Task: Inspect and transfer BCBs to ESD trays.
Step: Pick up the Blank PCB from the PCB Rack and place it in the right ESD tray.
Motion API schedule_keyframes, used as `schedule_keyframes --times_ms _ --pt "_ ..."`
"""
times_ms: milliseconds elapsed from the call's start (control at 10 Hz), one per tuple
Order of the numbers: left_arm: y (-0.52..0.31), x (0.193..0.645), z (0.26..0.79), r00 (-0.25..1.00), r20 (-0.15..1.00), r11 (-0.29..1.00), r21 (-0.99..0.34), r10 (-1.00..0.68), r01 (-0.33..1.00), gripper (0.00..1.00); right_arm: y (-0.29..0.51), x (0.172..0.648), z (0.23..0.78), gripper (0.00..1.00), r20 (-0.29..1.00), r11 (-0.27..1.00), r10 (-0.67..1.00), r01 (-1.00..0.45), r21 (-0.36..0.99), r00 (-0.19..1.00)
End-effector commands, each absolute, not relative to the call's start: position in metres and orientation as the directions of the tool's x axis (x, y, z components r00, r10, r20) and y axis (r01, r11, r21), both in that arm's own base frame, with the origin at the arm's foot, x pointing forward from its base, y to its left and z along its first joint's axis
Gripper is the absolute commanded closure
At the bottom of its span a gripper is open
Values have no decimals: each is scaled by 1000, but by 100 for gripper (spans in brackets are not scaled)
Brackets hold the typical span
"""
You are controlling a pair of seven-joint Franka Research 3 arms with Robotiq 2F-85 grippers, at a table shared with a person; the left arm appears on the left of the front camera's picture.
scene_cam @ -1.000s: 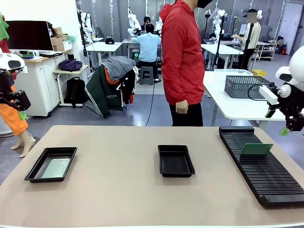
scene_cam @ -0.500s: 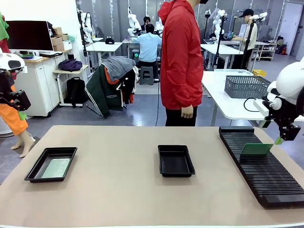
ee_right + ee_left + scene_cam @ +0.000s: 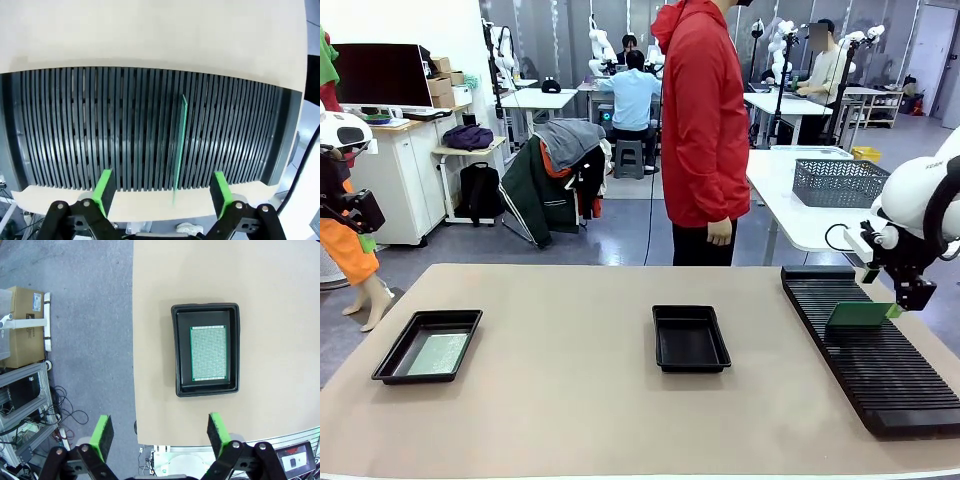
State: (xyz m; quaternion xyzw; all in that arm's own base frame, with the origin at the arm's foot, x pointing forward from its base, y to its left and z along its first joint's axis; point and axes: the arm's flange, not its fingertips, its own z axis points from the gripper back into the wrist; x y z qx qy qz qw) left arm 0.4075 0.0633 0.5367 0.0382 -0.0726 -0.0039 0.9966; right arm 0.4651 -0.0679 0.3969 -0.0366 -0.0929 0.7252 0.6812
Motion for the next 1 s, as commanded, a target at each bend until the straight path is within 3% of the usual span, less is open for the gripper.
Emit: schedule_keyframes --times_ms 0,900 --pt "65 407 535 989 147 997 71 -17 6 0 -78 478 383 0 106 -70 990 -977 -202 -93" --pt "65 407 535 989 147 997 71 -17 6 0 -83 499 346 0 119 -35 991 -986 -161 -55"
